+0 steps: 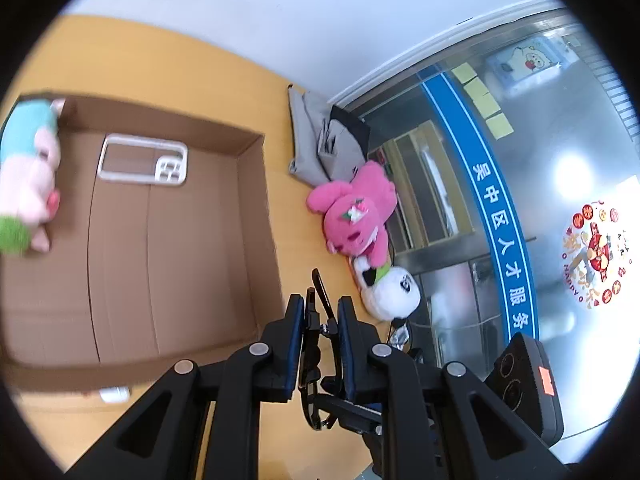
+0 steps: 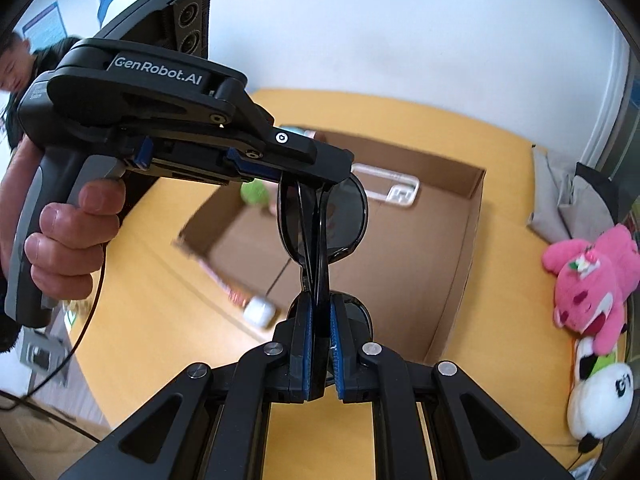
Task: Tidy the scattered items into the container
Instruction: 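Lift the sunglasses with the right tool and carry them over the box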
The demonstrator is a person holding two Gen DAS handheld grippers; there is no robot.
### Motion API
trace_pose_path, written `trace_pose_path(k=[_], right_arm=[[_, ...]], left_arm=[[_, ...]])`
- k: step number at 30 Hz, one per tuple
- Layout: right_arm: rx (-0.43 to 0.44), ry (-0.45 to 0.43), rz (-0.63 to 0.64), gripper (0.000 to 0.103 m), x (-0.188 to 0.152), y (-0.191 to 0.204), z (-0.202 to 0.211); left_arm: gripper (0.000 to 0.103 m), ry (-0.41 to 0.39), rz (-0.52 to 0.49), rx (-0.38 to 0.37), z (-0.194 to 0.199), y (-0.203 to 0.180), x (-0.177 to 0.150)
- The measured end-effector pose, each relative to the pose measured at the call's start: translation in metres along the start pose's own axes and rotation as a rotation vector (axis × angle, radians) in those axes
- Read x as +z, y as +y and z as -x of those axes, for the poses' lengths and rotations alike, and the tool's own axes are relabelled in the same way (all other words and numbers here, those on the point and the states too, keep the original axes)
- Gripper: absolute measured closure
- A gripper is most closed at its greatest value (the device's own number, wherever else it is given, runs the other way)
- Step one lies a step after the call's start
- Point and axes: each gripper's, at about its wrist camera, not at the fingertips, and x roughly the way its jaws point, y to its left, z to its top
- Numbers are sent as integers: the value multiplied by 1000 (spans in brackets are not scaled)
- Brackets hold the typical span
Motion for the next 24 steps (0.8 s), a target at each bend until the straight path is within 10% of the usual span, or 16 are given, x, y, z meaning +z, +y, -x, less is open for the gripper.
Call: trace_pose_path(k=[24], right_arm=[[-20, -6, -179, 94, 98, -98, -99]], left_arm=[[87, 66, -63, -4, -95, 40, 155]])
